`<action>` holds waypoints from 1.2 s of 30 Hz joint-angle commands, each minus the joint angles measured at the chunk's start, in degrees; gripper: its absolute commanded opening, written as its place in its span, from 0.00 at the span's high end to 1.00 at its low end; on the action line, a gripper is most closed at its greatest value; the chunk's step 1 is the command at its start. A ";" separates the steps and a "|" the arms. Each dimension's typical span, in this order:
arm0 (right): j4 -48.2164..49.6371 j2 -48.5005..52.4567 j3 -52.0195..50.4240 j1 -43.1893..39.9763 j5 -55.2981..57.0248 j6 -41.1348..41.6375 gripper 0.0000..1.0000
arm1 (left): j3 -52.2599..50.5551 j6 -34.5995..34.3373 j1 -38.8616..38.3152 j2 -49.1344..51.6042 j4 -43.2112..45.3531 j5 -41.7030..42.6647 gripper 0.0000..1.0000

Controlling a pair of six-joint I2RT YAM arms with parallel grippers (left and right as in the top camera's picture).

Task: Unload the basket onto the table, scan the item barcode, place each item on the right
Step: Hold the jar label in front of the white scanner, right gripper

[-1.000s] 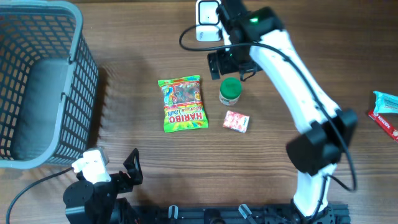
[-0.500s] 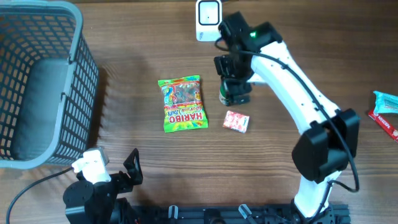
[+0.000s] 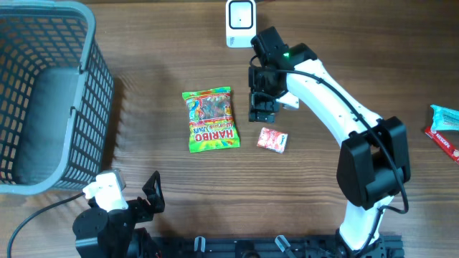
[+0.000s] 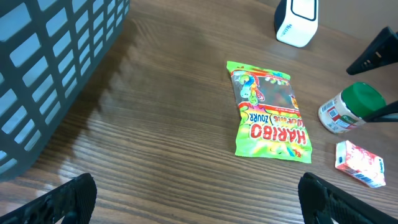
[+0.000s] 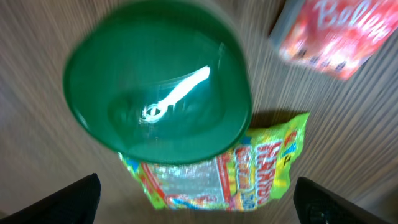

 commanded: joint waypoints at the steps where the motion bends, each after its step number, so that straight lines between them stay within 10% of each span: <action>1: -1.38 1.57 -0.48 -1.95 3.15 1.33 0.00 | -0.04 -0.68 -0.42 -0.52 0.20 0.87 0.00; 9: -0.57 10.05 -0.48 -2.69 2.51 -0.70 0.01 | -0.04 -0.68 -0.42 -0.52 0.20 0.87 0.00; 14: -0.13 10.69 -0.31 -3.28 4.24 -7.78 0.47 | -0.04 -0.68 -0.42 -0.52 0.20 0.87 0.00; 17: 1.33 10.25 -0.13 -3.63 2.21 -15.54 0.56 | -0.04 -0.68 -0.42 -0.52 0.20 0.87 0.00; 27: -2.86 4.85 6.43 -7.43 -30.40 -70.58 0.55 | -0.04 -0.68 -0.42 -0.52 0.20 0.87 0.00; 36: -6.99 -5.38 6.43 -7.28 -25.97 -77.96 0.51 | -0.04 -0.68 -0.42 -0.52 0.20 0.87 0.00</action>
